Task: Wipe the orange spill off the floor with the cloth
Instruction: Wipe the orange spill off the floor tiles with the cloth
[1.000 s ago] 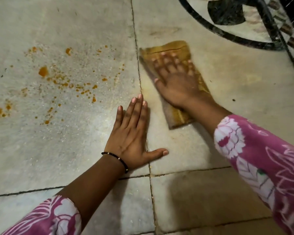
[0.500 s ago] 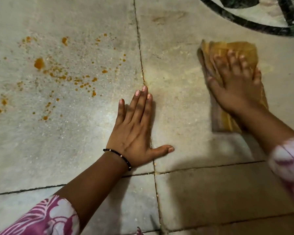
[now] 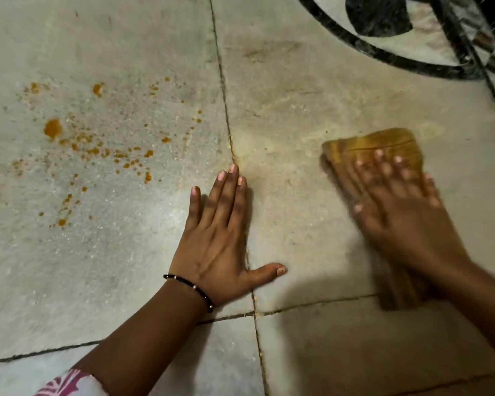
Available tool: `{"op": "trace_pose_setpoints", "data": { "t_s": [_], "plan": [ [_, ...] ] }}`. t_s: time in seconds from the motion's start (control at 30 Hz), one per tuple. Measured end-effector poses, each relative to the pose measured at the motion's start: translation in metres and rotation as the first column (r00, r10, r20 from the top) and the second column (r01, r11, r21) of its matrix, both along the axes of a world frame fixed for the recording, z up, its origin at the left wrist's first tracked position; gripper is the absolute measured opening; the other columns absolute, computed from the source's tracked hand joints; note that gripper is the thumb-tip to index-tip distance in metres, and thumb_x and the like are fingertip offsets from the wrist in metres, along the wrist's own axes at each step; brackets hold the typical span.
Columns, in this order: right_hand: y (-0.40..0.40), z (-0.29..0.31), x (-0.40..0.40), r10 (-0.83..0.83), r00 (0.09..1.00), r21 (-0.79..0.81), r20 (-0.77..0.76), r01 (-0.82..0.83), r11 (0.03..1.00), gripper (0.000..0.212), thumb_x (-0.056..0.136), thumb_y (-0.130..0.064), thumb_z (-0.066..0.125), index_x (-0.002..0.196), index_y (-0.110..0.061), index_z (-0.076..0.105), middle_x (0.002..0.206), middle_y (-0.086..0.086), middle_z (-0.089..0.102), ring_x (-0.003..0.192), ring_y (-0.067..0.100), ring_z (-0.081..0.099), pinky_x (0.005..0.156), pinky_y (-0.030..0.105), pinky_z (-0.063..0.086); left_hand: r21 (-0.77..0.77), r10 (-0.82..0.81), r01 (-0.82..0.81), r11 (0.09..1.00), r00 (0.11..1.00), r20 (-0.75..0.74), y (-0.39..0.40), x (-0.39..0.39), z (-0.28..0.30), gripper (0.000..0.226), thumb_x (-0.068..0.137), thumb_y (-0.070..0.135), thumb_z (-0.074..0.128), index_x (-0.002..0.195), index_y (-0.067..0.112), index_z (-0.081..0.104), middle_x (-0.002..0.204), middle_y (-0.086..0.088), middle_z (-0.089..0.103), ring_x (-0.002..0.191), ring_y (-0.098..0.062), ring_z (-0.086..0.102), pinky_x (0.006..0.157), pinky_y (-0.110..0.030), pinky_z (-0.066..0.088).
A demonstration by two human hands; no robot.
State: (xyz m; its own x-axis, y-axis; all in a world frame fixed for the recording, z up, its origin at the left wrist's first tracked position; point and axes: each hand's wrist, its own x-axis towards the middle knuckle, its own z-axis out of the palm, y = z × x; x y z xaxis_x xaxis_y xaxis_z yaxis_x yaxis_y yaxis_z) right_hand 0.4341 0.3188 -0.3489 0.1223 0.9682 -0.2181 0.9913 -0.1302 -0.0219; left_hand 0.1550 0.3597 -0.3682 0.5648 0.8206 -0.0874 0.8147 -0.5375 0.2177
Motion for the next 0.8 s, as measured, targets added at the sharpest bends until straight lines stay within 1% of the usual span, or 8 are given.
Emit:
{"op": "trace_pose_setpoints", "data": {
  "t_s": [0.13,0.2,0.27,0.33,0.4,0.47,0.6,0.8],
  "plan": [
    [0.088,-0.009,0.019,-0.330,0.944,0.078,-0.020,0.331,0.941,0.066,0.089,-0.064,0.012,0.149,-0.037,0.001,0.160,-0.001,-0.004,0.146,0.023,-0.004,0.115,0.053,0.000,-0.002,-0.003,0.003,1.000,1.000,-0.001,0.001,0.001,0.001,0.122,0.068,0.091,0.030,0.150,0.006,-0.002,0.158,-0.011,-0.011,0.146,-0.024,-0.012,0.116,-0.049,-0.007],
    [0.134,-0.012,-0.002,-0.367,0.928,0.070,-0.065,0.371,0.926,0.063,0.093,-0.056,0.018,0.150,-0.032,0.005,0.160,0.003,-0.002,0.146,0.026,-0.003,0.114,0.054,-0.001,-0.002,-0.003,0.003,1.000,1.000,-0.011,0.000,0.001,0.001,0.122,0.068,0.091,0.030,0.150,0.006,-0.001,0.158,-0.012,-0.010,0.146,-0.024,-0.011,0.116,-0.049,-0.007],
    [0.154,-0.017,-0.042,-0.212,0.976,0.078,-0.054,0.216,0.973,0.060,0.096,-0.050,0.019,0.150,-0.030,0.006,0.160,0.004,-0.001,0.146,0.026,-0.002,0.114,0.054,0.000,-0.001,0.000,0.000,1.000,1.000,-0.021,0.001,0.001,0.001,0.122,0.068,0.090,0.030,0.150,0.006,0.000,0.158,-0.012,-0.009,0.146,-0.024,-0.010,0.116,-0.048,-0.006],
    [0.136,-0.017,-0.082,0.060,0.997,0.091,-0.038,-0.056,0.994,0.059,0.097,-0.048,0.018,0.150,-0.029,0.003,0.160,0.003,-0.002,0.146,0.025,-0.003,0.114,0.053,-0.002,0.007,-0.003,0.004,1.000,1.000,-0.021,0.000,0.002,0.002,0.122,0.068,0.091,0.031,0.150,0.005,0.001,0.158,-0.012,-0.007,0.146,-0.024,-0.009,0.116,-0.047,-0.007],
    [0.090,-0.014,-0.100,0.284,0.958,0.115,-0.032,-0.278,0.954,0.058,0.097,-0.047,0.019,0.150,-0.031,0.004,0.160,0.001,0.001,0.146,0.023,-0.002,0.115,0.052,-0.002,0.012,-0.001,0.002,1.000,1.000,-0.010,0.000,0.001,0.002,0.122,0.068,0.091,0.031,0.150,0.005,0.001,0.158,-0.013,-0.006,0.146,-0.023,-0.008,0.116,-0.047,-0.007],
    [0.038,-0.011,-0.088,0.347,0.937,0.102,-0.037,-0.342,0.934,0.059,0.095,-0.050,0.022,0.150,-0.035,0.005,0.160,-0.003,0.004,0.146,0.020,0.001,0.116,0.050,0.002,0.012,0.001,-0.001,1.000,1.000,0.006,0.000,0.001,0.000,0.123,0.068,0.091,0.031,0.150,0.005,-0.001,0.158,-0.013,-0.006,0.146,-0.023,-0.008,0.116,-0.046,-0.007],
    [0.003,-0.007,-0.022,0.128,0.992,0.060,0.000,-0.128,0.990,0.066,0.087,-0.063,0.016,0.147,-0.044,-0.002,0.159,-0.006,-0.001,0.146,0.021,0.003,0.116,0.050,0.005,0.001,0.005,-0.005,1.000,1.000,0.007,0.002,-0.001,-0.002,0.123,0.066,0.092,0.028,0.151,0.007,-0.001,0.159,-0.010,-0.008,0.146,-0.022,-0.010,0.116,-0.047,-0.006],
    [0.105,-0.010,-0.022,-0.281,0.958,0.064,-0.054,0.284,0.957,0.064,0.091,-0.061,0.020,0.148,-0.039,0.005,0.160,-0.002,-0.004,0.146,0.024,-0.007,0.113,0.057,-0.005,-0.003,0.007,-0.007,1.000,0.999,-0.048,0.002,-0.002,0.000,0.118,0.067,0.092,0.016,0.151,0.013,-0.007,0.158,-0.001,-0.014,0.144,-0.015,-0.019,0.116,-0.047,-0.012]
  ]
}}
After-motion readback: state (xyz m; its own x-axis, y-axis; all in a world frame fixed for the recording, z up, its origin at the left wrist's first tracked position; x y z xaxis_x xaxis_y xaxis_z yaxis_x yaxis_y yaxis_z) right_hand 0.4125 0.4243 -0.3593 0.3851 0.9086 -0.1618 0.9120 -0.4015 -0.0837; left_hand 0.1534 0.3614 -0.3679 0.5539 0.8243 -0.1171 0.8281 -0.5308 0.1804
